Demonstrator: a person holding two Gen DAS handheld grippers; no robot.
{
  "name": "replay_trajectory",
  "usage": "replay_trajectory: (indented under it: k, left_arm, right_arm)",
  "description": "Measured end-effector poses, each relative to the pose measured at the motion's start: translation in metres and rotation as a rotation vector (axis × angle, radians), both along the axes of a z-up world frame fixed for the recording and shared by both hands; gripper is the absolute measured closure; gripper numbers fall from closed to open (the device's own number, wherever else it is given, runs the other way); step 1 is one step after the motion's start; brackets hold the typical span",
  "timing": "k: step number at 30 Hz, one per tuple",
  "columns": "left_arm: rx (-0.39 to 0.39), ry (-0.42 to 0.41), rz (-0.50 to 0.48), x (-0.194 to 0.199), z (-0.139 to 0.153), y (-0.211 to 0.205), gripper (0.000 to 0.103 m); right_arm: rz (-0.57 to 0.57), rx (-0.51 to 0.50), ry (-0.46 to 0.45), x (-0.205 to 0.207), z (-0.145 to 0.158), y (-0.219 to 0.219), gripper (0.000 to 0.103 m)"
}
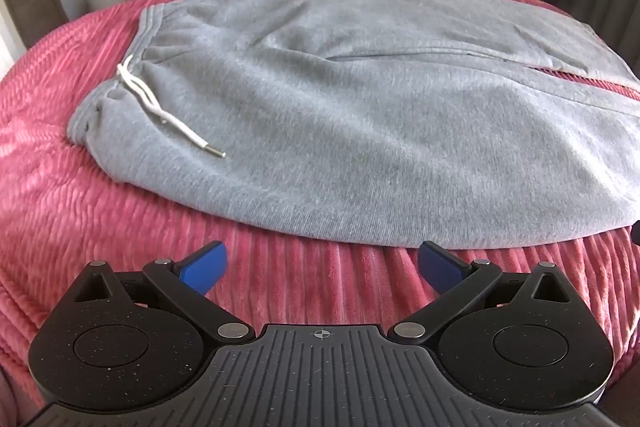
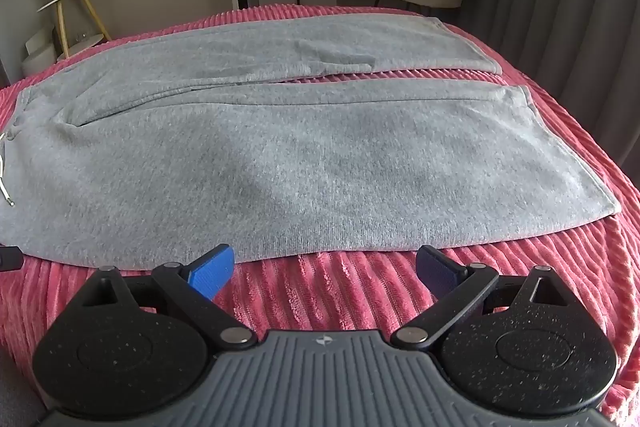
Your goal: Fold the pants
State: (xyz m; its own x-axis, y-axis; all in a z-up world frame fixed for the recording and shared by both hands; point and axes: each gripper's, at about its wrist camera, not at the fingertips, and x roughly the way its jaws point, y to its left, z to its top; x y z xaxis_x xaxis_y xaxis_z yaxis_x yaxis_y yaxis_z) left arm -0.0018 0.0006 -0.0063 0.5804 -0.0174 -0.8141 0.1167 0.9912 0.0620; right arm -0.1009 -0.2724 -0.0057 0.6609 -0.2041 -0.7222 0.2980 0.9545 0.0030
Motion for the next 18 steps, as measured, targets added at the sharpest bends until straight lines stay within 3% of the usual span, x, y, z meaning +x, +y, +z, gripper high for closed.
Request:
replay_trajectory:
  k: [18]
  left_arm:
    - [-0.008,-0.004,0.003,-0.0004,0.0029,0.0013,0.000]
  right_arm:
    - [0.003,0.038,0.000,0.0000,0.0027,0.0009,0.005]
